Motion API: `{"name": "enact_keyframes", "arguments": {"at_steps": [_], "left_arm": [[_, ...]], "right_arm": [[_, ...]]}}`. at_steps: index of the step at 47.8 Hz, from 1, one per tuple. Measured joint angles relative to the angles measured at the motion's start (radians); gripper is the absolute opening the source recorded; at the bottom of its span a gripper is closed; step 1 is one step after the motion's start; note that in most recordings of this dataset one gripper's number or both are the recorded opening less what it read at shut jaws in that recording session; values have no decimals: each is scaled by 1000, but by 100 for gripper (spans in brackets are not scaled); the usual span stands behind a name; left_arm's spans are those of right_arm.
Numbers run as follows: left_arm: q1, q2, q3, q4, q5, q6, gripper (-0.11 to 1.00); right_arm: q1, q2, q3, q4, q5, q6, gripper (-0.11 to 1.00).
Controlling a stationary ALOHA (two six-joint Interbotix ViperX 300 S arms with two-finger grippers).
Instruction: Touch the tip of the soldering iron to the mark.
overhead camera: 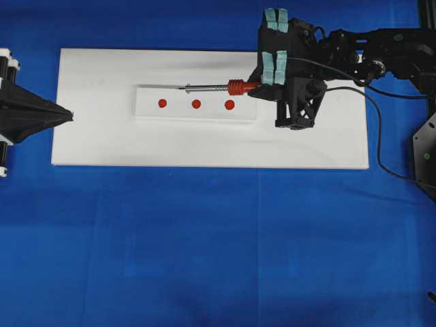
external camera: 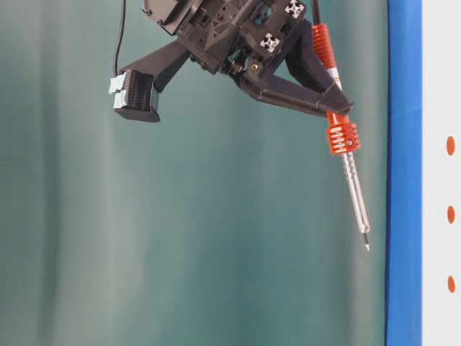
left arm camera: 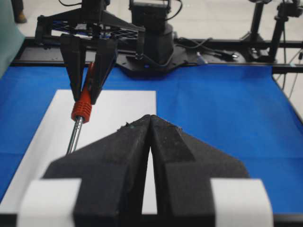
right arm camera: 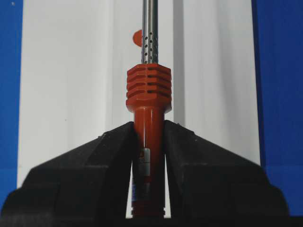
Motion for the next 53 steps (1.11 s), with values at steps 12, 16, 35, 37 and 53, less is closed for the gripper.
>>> {"name": "enact_keyframes", "arguments": {"at_steps": [12,16,35,37,53], "left_arm": [[-2,2,0,2,0,0,0],[0,2,0,2,0,0,0],[0,2,0,2,0,0,0],[-2,2,0,2,0,0,0],[-2,2,0,0,0,0,0]], "right_arm": [[3,38,-29,0,2,0,6],[9,74,-40,0,0,0,6],[32,192,-69,0,-41,0,6],[32,199,-71,2,-46,0,6],[32,235,-75,0,-77,3,6]]}}
